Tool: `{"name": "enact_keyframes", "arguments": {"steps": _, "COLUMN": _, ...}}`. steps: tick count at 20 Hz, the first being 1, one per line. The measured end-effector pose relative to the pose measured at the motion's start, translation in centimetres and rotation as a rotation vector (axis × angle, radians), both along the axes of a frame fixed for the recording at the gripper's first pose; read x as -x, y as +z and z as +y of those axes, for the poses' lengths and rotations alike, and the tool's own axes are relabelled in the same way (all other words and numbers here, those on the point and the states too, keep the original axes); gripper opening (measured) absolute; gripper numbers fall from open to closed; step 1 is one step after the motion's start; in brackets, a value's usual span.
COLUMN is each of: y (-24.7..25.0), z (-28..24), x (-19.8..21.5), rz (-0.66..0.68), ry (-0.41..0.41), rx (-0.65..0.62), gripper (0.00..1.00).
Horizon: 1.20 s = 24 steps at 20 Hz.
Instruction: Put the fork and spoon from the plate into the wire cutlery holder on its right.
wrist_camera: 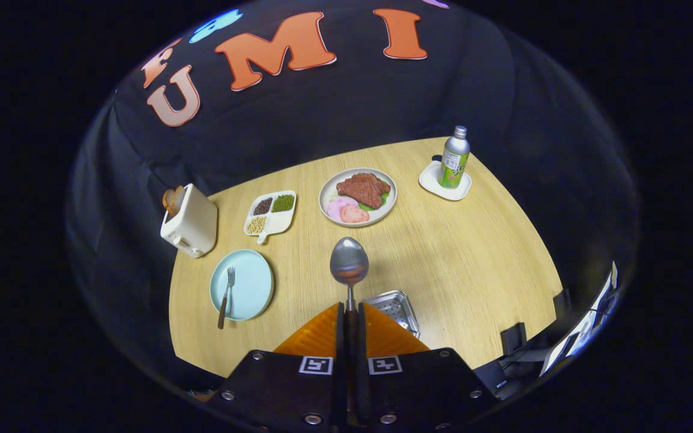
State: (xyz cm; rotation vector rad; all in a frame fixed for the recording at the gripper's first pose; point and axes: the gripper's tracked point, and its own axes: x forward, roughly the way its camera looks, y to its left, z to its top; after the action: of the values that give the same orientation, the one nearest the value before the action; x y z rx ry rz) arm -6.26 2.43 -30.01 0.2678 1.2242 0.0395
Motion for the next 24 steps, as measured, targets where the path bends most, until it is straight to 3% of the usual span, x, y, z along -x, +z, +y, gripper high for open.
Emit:
{"name": "enact_keyframes", "arguments": {"steps": 14, "y": -8.1, "z": -2.6, "x": 7.2, "rz": 0.281, "ry": 0.212, "rx": 0.078, "gripper": 0.07}}
{"name": "enact_keyframes", "arguments": {"steps": 24, "y": -8.3, "z": -3.0, "x": 4.2, "rz": 0.214, "ry": 0.29, "rx": 0.129, "gripper": 0.09}}
